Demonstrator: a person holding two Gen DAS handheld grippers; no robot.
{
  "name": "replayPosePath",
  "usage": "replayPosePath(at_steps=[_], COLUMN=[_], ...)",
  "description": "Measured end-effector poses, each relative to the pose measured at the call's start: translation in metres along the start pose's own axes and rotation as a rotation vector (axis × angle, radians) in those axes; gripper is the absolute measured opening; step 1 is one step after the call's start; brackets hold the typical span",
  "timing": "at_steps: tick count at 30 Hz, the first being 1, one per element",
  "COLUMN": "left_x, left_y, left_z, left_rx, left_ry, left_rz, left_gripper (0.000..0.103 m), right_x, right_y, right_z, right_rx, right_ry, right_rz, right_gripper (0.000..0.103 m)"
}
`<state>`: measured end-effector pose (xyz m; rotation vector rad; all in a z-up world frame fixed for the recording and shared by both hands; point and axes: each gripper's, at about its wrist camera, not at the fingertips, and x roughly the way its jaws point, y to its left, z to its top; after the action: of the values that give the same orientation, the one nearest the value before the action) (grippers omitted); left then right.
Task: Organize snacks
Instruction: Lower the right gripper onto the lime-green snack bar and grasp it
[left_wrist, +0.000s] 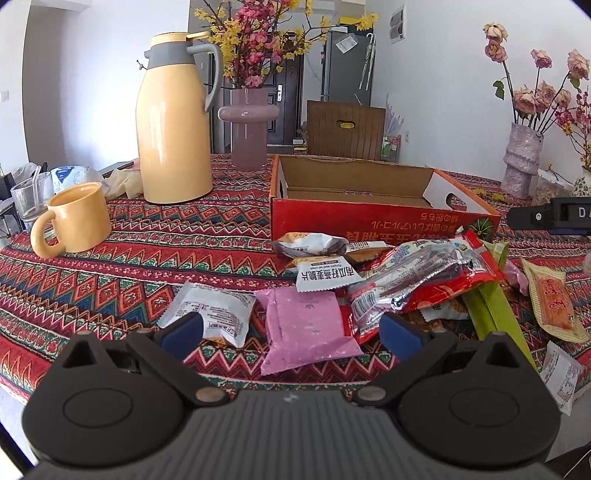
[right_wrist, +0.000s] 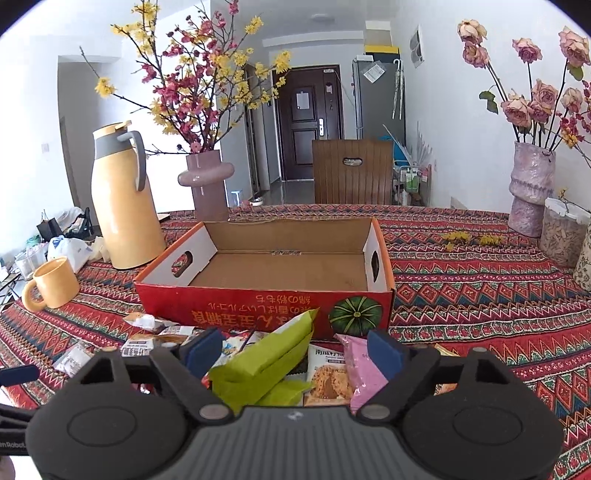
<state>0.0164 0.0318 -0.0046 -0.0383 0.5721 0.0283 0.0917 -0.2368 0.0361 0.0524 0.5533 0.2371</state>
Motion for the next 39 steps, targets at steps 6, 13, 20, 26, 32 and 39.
replayPosePath(at_steps=[6,13,20,26,32,39], left_x=[0.008,0.019,0.029,0.033,0.035,0.036], left_y=[0.011,0.023,0.028,0.032,0.032,0.033], left_z=[0.005,0.013,0.012,0.011,0.011,0.010], left_rx=[-0.023,-0.042,-0.061,-0.073,-0.077,-0.082], left_ry=[0.005,0.006,0.028,0.039,0.047,0.051], left_rz=[0.006,0.005,0.002,0.003,0.002,0.005], left_gripper=[0.103,0.103,0.103,0.103,0.103,0.103], right_x=[0.038,0.059,0.068,0.071,0.075,0.084], right_y=[0.000,-0.008,-0.008,-0.008,-0.010,-0.010], right_z=[0.013,0.016,0.018,0.017,0.017,0.018], right_rx=[0.024,0.097,0.122,0.129,0.144,0.164], right_ry=[0.120,0.208,0.252,0.265,0.276,0.305], right_rz=[-0.010,0.016,0.039,0.039,0.046,0.064], right_gripper=[0.074,0.067,0.058,0.057,0.055,0.050])
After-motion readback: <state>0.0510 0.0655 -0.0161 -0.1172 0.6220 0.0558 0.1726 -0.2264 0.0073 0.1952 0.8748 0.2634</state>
